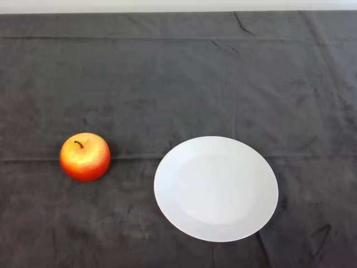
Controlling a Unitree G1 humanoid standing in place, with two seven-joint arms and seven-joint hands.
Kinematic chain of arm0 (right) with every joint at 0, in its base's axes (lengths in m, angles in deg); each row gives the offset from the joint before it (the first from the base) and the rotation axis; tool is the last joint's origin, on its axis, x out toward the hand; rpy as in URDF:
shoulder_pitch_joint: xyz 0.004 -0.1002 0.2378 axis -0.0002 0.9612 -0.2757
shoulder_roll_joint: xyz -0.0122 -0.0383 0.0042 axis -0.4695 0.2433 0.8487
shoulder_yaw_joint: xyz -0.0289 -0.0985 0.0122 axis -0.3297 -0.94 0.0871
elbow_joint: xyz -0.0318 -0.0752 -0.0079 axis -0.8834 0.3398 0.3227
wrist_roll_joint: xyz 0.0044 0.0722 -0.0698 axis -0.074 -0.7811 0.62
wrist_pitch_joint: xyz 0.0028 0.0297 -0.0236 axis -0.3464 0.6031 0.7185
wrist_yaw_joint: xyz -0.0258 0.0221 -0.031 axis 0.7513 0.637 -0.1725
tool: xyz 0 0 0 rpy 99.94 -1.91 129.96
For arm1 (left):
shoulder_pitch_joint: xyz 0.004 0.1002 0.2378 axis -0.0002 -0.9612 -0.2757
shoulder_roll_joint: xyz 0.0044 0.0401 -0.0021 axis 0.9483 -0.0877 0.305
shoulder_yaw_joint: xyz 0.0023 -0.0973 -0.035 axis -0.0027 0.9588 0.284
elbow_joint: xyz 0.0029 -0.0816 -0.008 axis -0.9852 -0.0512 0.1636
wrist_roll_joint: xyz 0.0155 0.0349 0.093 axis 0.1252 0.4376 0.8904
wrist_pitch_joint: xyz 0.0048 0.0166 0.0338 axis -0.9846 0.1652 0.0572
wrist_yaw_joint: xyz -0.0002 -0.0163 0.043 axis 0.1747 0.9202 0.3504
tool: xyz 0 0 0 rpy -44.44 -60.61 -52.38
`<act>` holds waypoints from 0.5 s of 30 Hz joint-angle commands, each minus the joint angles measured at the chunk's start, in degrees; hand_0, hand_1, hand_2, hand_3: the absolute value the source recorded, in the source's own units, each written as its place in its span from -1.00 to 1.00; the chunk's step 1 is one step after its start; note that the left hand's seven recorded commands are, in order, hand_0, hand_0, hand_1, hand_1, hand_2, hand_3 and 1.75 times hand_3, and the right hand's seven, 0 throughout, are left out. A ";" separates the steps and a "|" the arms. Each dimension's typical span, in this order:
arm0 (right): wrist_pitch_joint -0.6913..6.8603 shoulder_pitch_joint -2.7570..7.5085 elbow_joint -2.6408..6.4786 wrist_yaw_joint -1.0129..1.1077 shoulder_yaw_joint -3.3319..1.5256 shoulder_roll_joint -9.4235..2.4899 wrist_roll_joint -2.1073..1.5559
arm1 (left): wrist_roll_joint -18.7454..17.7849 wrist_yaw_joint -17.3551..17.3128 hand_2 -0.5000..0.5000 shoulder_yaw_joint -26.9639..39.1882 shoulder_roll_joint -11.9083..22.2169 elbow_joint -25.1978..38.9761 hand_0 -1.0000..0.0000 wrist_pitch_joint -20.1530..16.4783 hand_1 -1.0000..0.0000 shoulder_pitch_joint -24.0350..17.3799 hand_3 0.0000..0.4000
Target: Move the apple to the plate
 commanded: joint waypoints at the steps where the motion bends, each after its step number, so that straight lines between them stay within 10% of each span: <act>1: -0.22 -0.93 0.40 0.46 0.84 1.40 -0.87 | 1.99 -0.25 0.00 0.99 0.21 -2.80 1.00 0.79 1.00 2.60 -1.00; 15: -0.23 -0.92 0.38 0.47 0.85 1.39 -0.85 | 7.48 1.68 0.00 -2.48 -1.30 -2.62 1.00 2.12 1.00 4.58 -1.00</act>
